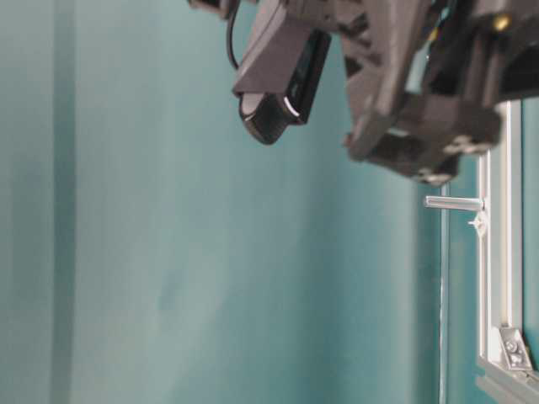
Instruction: Move the cable alternately left and right between 8 closely spaced pins so it hooks onto each one.
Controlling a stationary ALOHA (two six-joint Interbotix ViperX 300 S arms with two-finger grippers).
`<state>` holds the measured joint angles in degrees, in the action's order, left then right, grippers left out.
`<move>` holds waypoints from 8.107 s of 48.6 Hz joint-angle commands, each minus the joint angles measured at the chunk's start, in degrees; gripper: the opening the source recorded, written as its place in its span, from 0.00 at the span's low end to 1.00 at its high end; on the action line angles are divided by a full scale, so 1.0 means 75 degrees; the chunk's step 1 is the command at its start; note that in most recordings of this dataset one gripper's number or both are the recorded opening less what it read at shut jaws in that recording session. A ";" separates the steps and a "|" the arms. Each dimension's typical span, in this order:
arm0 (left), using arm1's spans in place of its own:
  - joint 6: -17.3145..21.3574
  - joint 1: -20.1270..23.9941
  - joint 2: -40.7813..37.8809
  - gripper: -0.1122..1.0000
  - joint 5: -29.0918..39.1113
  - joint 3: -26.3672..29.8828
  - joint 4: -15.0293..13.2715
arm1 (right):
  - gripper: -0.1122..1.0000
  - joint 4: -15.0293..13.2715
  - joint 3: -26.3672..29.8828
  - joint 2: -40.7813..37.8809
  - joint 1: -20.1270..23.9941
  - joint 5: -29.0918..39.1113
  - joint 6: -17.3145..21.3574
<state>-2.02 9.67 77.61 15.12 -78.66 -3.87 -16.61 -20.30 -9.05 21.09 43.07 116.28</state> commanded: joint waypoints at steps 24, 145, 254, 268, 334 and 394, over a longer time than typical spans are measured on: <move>-0.0035 0.0000 -0.0059 0.21 -0.0070 0.0082 0.0012 | 0.24 -0.0070 0.0891 -0.0363 0.1055 0.0574 0.0902; -0.0035 0.0000 -0.0059 0.21 -0.0082 0.0070 0.0012 | 0.24 -0.0352 0.3703 -0.2063 -0.0633 0.2086 -0.0211; -0.0035 0.0000 -0.0059 0.21 -0.0070 0.0070 0.0012 | 0.24 -0.0281 0.4980 -0.2871 -0.2379 0.1254 -0.2133; -0.0035 0.0000 -0.0059 0.21 -0.0070 0.0070 0.0012 | 0.24 -0.0281 0.5320 -0.3059 -0.2391 0.1312 -0.2133; -0.0035 0.0000 -0.0059 0.21 -0.0070 0.0070 0.0023 | 0.24 -0.0117 0.5941 -0.3445 -0.1102 0.1676 -0.1090; -0.0035 0.0000 -0.0059 0.21 -0.0070 0.0070 0.0012 | 0.24 -0.0082 0.6598 -0.3680 -0.0234 0.1863 -0.0645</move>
<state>-2.02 9.67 77.70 15.03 -78.75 -3.96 -17.31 26.63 -37.27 18.19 56.95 111.36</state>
